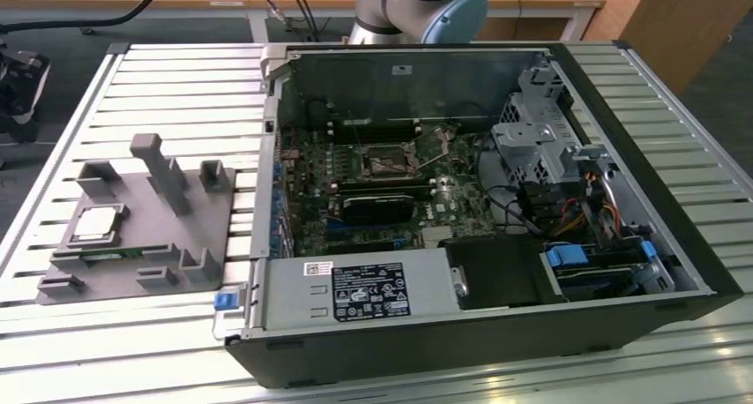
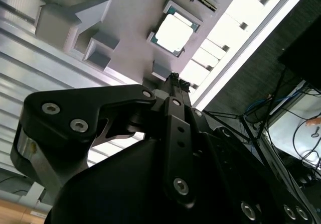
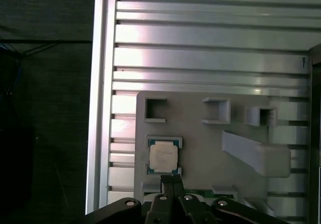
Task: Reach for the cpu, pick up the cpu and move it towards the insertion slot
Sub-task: 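Pick up the cpu and move it towards the insertion slot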
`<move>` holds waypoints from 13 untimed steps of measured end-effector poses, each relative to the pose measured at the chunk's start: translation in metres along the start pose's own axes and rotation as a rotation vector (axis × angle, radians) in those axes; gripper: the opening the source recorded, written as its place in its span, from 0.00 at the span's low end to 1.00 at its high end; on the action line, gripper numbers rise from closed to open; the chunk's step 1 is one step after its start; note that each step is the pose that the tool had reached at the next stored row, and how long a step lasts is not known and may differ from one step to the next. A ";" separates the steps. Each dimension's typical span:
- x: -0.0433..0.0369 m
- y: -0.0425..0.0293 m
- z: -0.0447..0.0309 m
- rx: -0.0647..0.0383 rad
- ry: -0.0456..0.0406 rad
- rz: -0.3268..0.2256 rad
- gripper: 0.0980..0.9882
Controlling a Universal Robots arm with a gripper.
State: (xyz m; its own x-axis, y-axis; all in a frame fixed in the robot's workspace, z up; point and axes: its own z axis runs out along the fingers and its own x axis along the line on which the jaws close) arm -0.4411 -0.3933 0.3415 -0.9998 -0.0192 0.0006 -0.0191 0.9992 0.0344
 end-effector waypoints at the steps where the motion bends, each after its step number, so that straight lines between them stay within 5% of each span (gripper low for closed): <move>1: 0.0001 0.0000 0.0008 0.000 0.0000 0.000 0.01; 13: 0.0004 -0.0004 0.0109 0.000 -0.0001 0.000 0.01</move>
State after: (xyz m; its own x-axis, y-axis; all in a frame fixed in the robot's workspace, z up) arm -0.4415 -0.3933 0.3306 -0.9998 -0.0192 0.0005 -0.0191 0.9992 0.0344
